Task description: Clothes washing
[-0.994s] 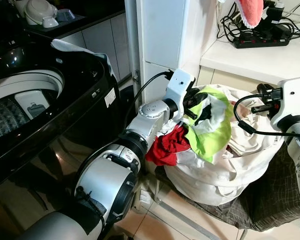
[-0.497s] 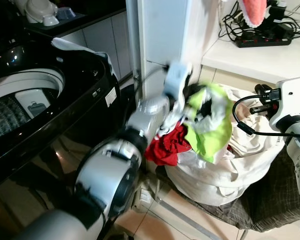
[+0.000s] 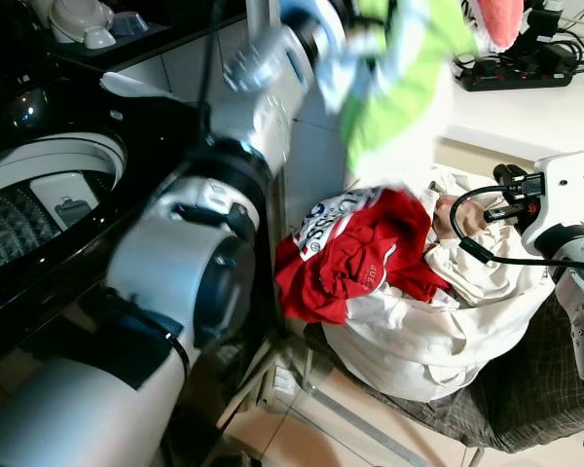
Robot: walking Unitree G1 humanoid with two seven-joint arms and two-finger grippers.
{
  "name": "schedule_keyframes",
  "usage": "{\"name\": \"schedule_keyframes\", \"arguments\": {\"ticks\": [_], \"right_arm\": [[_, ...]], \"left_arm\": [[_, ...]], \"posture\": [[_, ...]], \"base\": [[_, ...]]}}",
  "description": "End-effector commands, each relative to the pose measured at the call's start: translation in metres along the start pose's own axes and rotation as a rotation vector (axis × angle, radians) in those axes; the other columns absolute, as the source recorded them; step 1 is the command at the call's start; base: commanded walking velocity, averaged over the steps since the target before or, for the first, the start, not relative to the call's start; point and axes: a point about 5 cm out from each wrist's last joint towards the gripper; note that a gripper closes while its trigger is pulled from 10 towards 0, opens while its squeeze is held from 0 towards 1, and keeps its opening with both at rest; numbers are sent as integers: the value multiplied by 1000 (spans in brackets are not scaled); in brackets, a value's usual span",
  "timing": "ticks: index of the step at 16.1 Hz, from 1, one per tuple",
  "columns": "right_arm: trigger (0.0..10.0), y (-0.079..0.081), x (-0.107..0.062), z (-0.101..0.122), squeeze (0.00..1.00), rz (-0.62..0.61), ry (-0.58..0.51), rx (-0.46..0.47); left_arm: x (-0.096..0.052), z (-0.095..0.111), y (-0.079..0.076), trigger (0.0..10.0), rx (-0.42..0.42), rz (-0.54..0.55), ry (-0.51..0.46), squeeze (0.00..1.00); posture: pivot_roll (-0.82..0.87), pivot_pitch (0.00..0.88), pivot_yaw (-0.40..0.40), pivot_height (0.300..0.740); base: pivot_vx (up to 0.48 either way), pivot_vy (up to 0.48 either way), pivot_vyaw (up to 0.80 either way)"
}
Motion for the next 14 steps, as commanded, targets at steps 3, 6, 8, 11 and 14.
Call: {"name": "schedule_keyframes", "arguments": {"ticks": [3, 6, 8, 11, 14], "right_arm": [[10000, 10, -2, 6, 0, 55, -29, 5], [10000, 43, -8, 13, 0, 282, -41, 44], [10000, 65, -10, 15, 0, 400, -35, 38], [10000, 84, -10, 17, 0, 461, -38, 49], [10000, 99, -13, 17, 0, 523, -32, 62]], "left_arm": [[5, 79, 44, 0, 484, 158, -97, 0], [-23, 74, 97, 0, 937, 303, 248, 0], [-55, 71, 138, 0, 1189, 423, 519, 0], [-98, 65, 175, 0, 1394, 544, 745, 0], [-118, 59, 187, 0, 1515, 555, 861, 0]], "posture": [[-101, 0, 64, 740], [-86, 0, 56, 740], [-82, 0, 56, 740], [-75, 0, 49, 740], [-73, 0, 46, 740]], "base": [[0, 0, 0], [0, 0, 0], [0, 0, 0], [0, 0, 0], [0, 0, 0]]}}
Point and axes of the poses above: a point about 5 cm out from each wrist's last joint towards the gripper, its own x axis pointing out of the wrist towards the gripper, its own z axis along the axis of the wrist's last joint, y = z × x, and after that the axes turned 10 degrees about x, right-handed
